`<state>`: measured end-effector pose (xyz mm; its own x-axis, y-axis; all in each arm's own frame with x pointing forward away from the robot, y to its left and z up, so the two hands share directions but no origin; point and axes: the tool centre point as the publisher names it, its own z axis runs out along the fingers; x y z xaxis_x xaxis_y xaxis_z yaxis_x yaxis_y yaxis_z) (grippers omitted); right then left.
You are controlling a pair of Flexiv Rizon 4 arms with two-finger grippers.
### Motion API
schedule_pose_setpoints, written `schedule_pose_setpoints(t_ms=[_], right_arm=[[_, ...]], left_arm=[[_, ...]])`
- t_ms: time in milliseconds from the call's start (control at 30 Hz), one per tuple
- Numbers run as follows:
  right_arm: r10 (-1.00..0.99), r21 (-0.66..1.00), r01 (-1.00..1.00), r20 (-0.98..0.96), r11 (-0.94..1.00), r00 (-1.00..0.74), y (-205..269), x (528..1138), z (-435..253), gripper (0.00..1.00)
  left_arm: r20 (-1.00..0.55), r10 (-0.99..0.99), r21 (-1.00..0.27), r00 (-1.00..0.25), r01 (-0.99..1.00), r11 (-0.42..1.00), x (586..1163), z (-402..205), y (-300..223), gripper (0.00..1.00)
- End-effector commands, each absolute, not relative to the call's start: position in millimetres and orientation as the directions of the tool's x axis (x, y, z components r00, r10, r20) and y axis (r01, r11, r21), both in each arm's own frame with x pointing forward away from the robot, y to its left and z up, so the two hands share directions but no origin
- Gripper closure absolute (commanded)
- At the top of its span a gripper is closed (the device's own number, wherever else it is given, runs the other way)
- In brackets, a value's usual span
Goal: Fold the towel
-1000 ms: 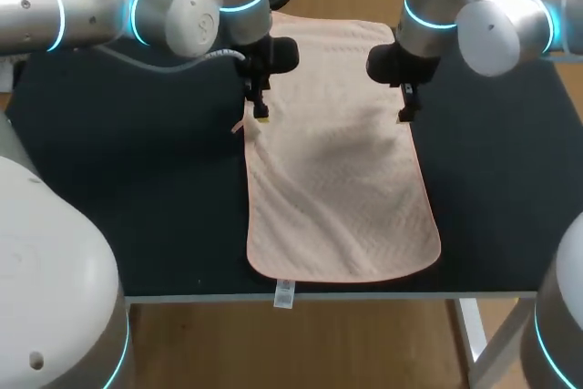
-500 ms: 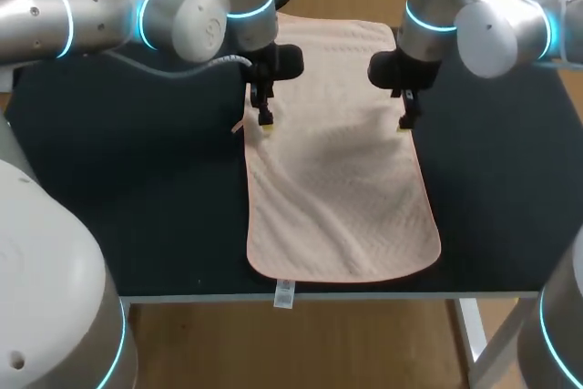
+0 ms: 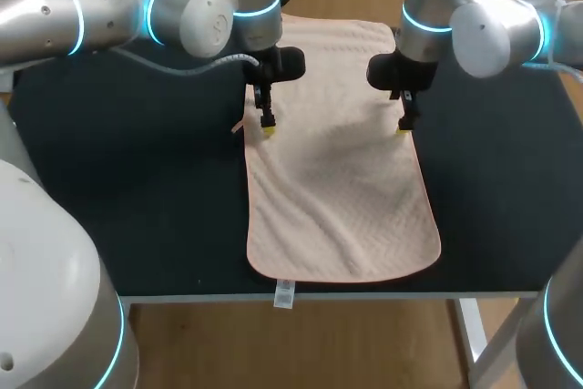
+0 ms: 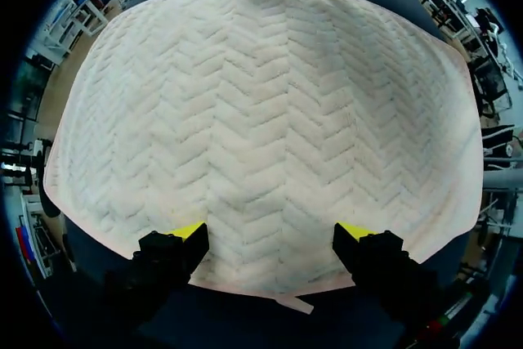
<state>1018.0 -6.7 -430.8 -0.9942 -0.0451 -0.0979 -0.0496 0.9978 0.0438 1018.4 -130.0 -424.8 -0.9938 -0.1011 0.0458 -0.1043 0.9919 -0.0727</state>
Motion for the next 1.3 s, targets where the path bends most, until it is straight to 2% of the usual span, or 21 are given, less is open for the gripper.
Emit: schedule_pose_setpoints(t_ms=[33, 1300], right_arm=[[-0.044, 0.038, -0.048, -0.088, 0.998, -0.995, -4.7, 1021.3, -429.8, 0.0], [-0.036, 0.065, -0.04, -0.067, 0.997, -0.997, 1.5, 1021.2, -428.8, 0.0]], left_arm=[[0.073, -0.088, -0.112, -0.993, -0.096, 0.989, 1027.4, -422.6, -136.0, 0.0], [0.045, -0.067, -0.137, -0.997, -0.073, 0.988, 1022.3, -417.7, -133.1, 0.0]])
